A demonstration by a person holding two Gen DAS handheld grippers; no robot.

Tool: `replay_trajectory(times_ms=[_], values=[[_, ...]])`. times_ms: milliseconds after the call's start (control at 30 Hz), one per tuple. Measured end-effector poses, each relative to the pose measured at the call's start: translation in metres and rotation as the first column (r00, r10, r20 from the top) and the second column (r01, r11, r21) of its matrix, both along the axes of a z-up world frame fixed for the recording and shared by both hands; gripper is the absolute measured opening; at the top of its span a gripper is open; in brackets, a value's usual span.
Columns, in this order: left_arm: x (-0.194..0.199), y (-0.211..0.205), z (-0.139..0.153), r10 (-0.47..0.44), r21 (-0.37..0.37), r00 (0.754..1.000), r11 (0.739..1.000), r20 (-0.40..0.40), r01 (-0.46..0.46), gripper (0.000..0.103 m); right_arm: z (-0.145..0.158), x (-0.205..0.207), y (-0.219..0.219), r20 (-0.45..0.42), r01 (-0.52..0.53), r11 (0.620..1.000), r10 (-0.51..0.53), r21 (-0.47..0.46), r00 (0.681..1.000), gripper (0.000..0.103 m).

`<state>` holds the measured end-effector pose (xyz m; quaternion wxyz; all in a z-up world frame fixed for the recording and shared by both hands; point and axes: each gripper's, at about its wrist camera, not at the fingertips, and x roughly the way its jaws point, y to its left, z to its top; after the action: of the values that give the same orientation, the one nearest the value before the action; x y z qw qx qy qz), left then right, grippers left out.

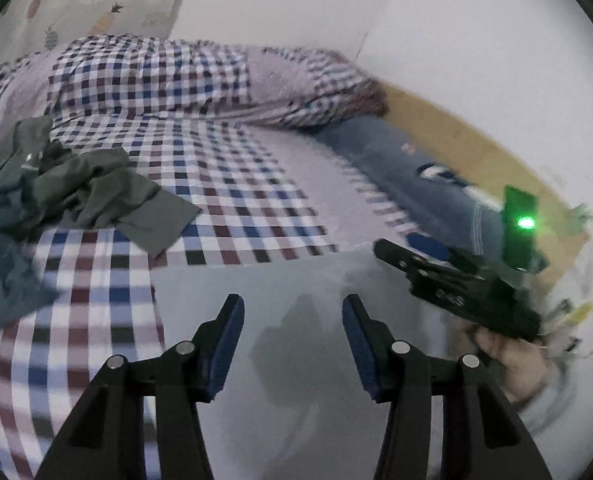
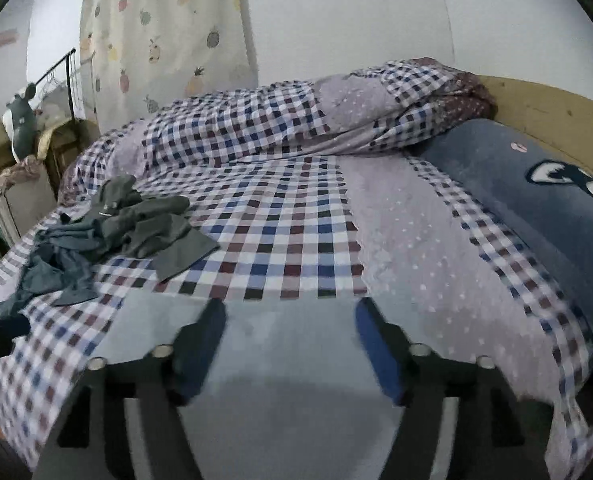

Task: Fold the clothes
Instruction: 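Position both open grippers over the edge of the folded sweatpants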

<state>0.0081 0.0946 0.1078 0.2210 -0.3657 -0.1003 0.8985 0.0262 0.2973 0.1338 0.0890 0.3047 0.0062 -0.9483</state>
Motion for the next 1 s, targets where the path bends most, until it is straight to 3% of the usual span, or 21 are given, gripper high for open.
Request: replay_trajectory(times_ms=[100,200,267,300,433,567,667,733,800,1000], values=[[-0.035,0.015,-0.022,0.048,-0.074,0.999,0.996,0.021,-0.047,0.048,-0.016,-0.029,-0.001,0.039,-0.011,0.999,0.009,0.047,0.999,0.075],[-0.047,0.018,-0.066,0.074,-0.206,0.996,0.977,0.044,-0.063,0.039,-0.047,-0.057,0.013,0.139,-0.021,0.999,0.017,0.028,0.990,0.075],[-0.047,0.011,-0.102,0.059,-0.196,0.997,0.979,0.052,-0.048,0.035,-0.070,-0.073,0.024,0.215,-0.017,1.000,0.018,-0.006,0.976,0.075],[-0.045,0.008,-0.106,0.061,-0.176,0.998,0.983,0.031,-0.055,0.035,-0.076,-0.076,0.028,0.226,-0.018,1.000,0.023,-0.024,0.974,0.075],[-0.042,0.009,-0.107,0.071,-0.186,0.997,0.980,0.003,-0.069,0.035,-0.093,-0.086,0.033,0.244,-0.023,0.999,0.033,-0.043,0.969,0.075],[-0.041,0.009,-0.102,0.077,-0.207,0.997,0.975,-0.002,-0.076,0.035,-0.101,-0.086,0.022,0.253,-0.023,0.999,0.013,0.039,0.967,0.077],[-0.025,0.020,-0.083,0.097,-0.288,0.993,0.951,-0.063,-0.111,0.038,-0.094,-0.078,0.014,0.224,-0.009,0.995,-0.014,0.104,0.974,0.077],[-0.010,0.025,-0.072,0.072,-0.275,0.994,0.957,-0.087,-0.094,0.042,-0.082,-0.064,0.008,0.183,-0.002,0.992,-0.021,0.124,0.983,0.077],[0.008,0.028,-0.064,0.052,-0.267,0.993,0.961,-0.103,-0.078,0.049,-0.071,-0.047,0.005,0.166,-0.020,0.997,0.007,0.078,0.986,0.077],[0.068,0.035,-0.049,-0.013,-0.265,0.990,0.964,-0.137,-0.024,0.049,-0.065,0.005,-0.006,0.162,-0.052,0.997,0.060,-0.051,0.985,0.077]])
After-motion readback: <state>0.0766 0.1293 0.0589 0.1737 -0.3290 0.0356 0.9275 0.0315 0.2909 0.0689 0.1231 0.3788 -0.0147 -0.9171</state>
